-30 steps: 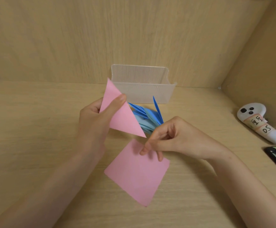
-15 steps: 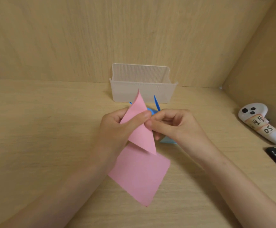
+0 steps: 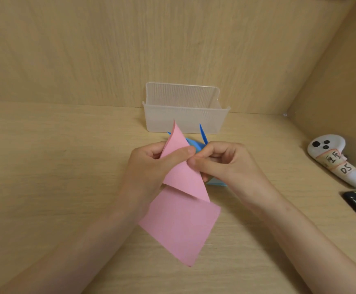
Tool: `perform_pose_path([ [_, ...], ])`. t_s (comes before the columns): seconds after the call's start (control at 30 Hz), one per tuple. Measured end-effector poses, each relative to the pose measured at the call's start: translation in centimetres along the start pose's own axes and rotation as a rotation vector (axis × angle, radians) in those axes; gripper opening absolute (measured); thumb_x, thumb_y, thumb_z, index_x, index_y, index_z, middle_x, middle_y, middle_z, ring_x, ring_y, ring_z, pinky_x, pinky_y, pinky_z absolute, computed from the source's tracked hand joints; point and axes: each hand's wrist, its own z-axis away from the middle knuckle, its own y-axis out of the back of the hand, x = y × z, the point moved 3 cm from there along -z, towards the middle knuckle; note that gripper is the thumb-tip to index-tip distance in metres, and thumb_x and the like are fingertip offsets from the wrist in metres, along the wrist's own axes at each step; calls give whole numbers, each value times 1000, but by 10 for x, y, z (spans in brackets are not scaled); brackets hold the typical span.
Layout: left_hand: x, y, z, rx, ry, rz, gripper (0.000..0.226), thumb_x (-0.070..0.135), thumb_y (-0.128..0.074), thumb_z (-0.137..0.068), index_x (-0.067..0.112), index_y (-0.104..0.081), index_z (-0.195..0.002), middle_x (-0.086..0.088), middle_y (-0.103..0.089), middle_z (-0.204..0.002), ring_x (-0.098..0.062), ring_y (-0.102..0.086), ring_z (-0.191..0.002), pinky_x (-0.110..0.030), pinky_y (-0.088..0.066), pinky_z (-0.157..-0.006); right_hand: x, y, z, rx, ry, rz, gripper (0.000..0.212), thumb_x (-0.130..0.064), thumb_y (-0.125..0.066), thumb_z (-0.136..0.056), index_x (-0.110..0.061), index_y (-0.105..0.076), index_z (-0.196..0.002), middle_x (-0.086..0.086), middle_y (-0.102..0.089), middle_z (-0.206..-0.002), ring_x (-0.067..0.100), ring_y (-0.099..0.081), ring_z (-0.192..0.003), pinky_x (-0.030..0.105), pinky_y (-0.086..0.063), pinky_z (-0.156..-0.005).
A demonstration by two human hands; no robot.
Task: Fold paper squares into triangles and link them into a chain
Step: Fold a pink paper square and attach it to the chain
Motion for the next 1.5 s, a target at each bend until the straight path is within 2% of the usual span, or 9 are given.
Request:
perform_pose_path([
  [0.17, 5, 4, -3, 34, -9, 43, 10, 18, -73, -77, 16, -74, -68, 2, -69, -64, -7, -60, -54, -14, -46, -50, -1, -1, 1, -11, -6, 23, 7, -3, -70, -80, -2, -67, -73, 10, -67, -67, 15, -57, -59, 21, -48, -59],
  [0.33, 4, 5, -5, 53, -15, 72, 8, 19, -74, -76, 16, -73, -69, 4, -69, -64, -8, -60, -56, -18, -48, -55, -2, -1, 1, -24, 0, 30, 9, -1, -69, -80, -2, -68, -71, 12, -68, -69, 14, -59, -59, 20, -49, -58],
  [0.73, 6, 15, -15, 105, -88, 85, 10, 24, -71, -79, 15, -75, -79, 2, -70, -80, -14, -60, -82, -35, -48, -91, -3, -3, 2, -48, 3, 49, 9, -2, -70, -80, -2, -68, -71, 13, -67, -68, 19, -58, -61, 20, -49, -57],
  [0.9, 9, 25, -20, 177, -132, 127, 6, 24, -70, -81, 20, -73, -78, 11, -67, -76, -5, -59, -79, -24, -47, -82, -1, -6, 2, -72, -5, 81, 12, 0, -71, -79, -1, -66, -67, 4, -62, -56, 10, -52, -49, 17, -44, -53],
  [1.07, 16, 39, -26, 206, -173, 145, 5, 24, -67, -84, 21, -71, -83, 11, -63, -77, -1, -59, -79, -20, -49, -80, 1, -7, 2, -45, -9, 44, 14, -2, -70, -80, -6, -66, -66, 1, -61, -53, 11, -49, -48, 17, -42, -54],
  [1.2, 13, 26, -22, 90, -168, 21, 15, 29, -62, -87, 19, -72, -91, 7, -68, -83, -3, -64, -78, -19, -52, -72, 2, -3, 0, 29, -20, -29, 16, -4, -69, -81, -6, -64, -66, 2, -60, -53, 13, -47, -47, 22, -42, -54],
  [1.33, 4, 9, -15, -97, -114, -151, 21, 30, -67, -81, 15, -72, -95, 1, -75, -86, -10, -68, -73, -26, -52, -72, -2, 1, 0, 65, -3, -56, 12, -2, -65, -84, -1, -64, -72, -2, -57, -47, 6, -44, -39, 12, -35, -43],
  [1.43, 1, 8, -14, -105, -140, -203, 10, 18, -68, -84, 12, -73, -90, -5, -74, -78, -13, -58, -51, -21, -48, -48, -2, 2, -1, 74, 37, -68, 9, -5, -63, -86, 2, -65, -80, -1, -58, -49, 7, -44, -38, 11, -34, -40],
  [1.5, 4, 11, -16, -84, -157, -170, 7, 14, -66, -86, 13, -72, -88, -2, -73, -73, -15, -53, -47, -19, -45, -42, 0, 4, -2, 105, 114, -21, 9, -7, -60, -89, 0, -66, -88, 0, -62, -57, 14, -47, -41, 15, -37, -43],
])
